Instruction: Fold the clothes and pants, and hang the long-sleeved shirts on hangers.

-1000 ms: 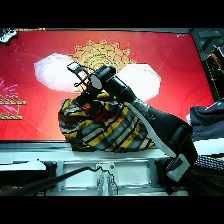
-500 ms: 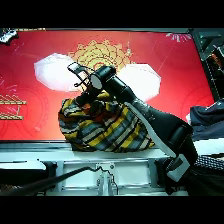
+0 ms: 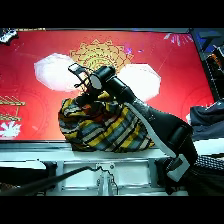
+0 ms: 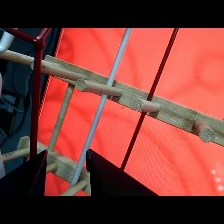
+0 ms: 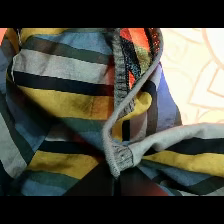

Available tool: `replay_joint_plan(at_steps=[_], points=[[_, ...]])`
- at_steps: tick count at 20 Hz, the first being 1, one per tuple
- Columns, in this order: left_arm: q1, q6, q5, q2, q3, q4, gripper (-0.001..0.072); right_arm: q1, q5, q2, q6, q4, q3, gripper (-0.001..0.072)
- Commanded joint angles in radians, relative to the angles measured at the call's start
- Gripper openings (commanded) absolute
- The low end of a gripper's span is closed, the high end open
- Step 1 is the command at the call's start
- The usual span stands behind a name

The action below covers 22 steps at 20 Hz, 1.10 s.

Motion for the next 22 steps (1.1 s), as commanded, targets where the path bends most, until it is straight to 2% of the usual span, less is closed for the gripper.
replay_joint_plan(at_steps=[1,7,22], points=[[0.001,0.000,0.009,-0.002,0.001,-0.005,0.0255,0.001,-0.012,0.000,0.006,0.000,0.000,0.0065],[-0.016,0.000,-0.048,0.051,0.001,-0.029,0.0255,0.001,-0.047,-0.001,0.006,-0.003,0.000,0.0065],[0.024,0.000,0.031,0.023,0.002,-0.006,0.0254,0.002,0.007,-0.001,0.025,-0.002,0.000,0.0065]])
